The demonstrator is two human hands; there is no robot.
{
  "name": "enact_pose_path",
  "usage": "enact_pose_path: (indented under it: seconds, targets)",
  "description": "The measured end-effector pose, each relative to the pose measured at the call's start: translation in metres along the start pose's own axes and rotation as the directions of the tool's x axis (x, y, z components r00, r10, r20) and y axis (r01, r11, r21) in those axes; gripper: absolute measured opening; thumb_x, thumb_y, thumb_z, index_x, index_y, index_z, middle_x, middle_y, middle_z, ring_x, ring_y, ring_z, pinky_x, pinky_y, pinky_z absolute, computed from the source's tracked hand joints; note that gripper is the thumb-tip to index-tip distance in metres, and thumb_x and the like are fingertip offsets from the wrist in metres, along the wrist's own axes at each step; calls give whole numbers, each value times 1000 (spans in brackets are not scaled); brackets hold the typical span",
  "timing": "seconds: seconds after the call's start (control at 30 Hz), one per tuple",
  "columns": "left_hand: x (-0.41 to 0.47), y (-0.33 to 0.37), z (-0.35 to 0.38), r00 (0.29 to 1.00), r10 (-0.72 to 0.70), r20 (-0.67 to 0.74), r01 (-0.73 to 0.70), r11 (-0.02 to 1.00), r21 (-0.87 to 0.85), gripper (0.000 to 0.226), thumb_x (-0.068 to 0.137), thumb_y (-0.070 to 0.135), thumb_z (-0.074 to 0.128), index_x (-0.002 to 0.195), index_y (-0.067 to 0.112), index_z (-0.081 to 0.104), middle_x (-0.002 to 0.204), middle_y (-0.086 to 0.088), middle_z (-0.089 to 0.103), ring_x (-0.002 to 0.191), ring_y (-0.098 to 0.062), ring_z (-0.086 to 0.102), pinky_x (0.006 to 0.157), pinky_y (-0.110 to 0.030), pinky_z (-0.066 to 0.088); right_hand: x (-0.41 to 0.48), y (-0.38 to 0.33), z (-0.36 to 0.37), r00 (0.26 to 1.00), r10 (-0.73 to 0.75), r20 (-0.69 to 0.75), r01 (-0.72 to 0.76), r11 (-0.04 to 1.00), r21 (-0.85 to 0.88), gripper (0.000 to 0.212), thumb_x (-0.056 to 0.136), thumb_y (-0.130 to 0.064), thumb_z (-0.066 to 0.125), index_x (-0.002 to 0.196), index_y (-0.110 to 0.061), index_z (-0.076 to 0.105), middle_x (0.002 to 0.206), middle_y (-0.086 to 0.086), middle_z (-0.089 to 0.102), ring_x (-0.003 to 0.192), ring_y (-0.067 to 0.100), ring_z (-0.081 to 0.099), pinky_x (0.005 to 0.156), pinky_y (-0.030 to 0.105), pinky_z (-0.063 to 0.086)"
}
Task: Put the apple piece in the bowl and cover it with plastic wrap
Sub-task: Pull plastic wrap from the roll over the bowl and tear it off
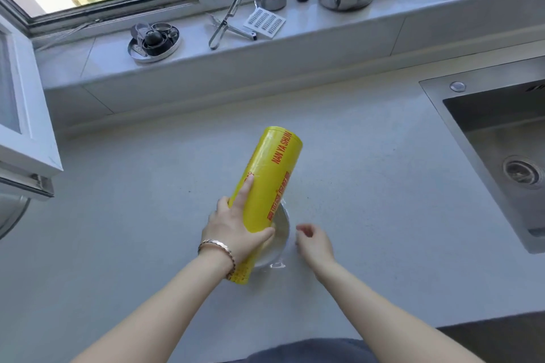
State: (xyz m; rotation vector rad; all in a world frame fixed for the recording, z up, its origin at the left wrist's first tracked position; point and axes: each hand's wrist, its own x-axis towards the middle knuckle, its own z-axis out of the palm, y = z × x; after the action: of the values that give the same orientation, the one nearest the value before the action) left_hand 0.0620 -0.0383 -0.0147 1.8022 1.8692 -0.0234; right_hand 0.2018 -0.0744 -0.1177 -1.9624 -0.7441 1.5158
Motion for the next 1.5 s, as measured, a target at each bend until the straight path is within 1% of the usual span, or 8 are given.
enact_pose_path:
  seconds: [0.1,0.23,0.57,0.73,0.87,1.03,1.27,1.5]
  targets:
    - [1,-10,-7,995,80,53,-83,994,68,101,64,57,67,121,69,-15,125,-3,41,106,-30,53,85,-38,50,10,-32,-11,991,-71,115,53,987,149,30,94,-24,44,115,-9,58,100,0,56,98,16,52,95,37,42]
    - [1,-13,-8,995,86,56,-89,995,54,102,62,56,68,120,71,-15,124,-2,41,107,-30,52,86,-39,50,18,-53,0,956,-40,291,-42,961,272,20,94,-26,43,85,-19,60,82,0,54,81,11,52,74,24,45]
    - [1,-11,-5,997,77,28,-78,996,50,99,64,60,66,125,67,-11,123,-5,41,108,-28,51,86,-39,50,15,-26,-16,981,130,-141,-37,849,527,26,90,-5,48,66,-10,54,58,4,50,49,11,43,39,11,36]
    - [-2,-10,-4,994,111,14,-112,987,115,98,65,58,66,127,65,-10,124,-4,40,110,-28,49,83,-37,48,12,-16,-8,983,181,-33,-160,930,330,26,82,-2,54,57,-10,57,52,3,49,41,11,39,37,13,35]
    - [-1,-11,-5,994,108,18,-109,988,111,98,65,58,66,129,64,-8,124,-3,40,109,-27,49,81,-35,48,13,-26,3,989,147,20,-148,966,211,29,77,-6,58,50,-13,51,50,5,47,42,15,38,47,24,36]
    - [-1,-11,-4,995,100,14,-101,988,114,99,64,58,66,131,63,-7,123,-4,40,108,-27,49,82,-36,48,5,-22,10,994,-41,-101,57,984,167,3,84,-17,59,85,-17,56,67,0,56,54,14,52,59,29,45]
    - [-2,-10,-3,996,94,8,-94,988,121,99,65,58,65,134,60,-6,123,-5,39,110,-26,48,82,-37,48,-6,-12,15,970,-216,-110,221,974,38,23,90,-12,49,106,-16,65,99,-3,64,89,15,58,84,32,47]
    - [2,-13,-5,995,90,32,-90,996,12,78,79,57,52,135,59,-3,129,-8,43,113,-30,50,91,-42,48,-14,-8,19,975,-188,115,131,915,382,27,93,-16,46,117,-23,59,109,5,67,102,22,64,89,43,52]
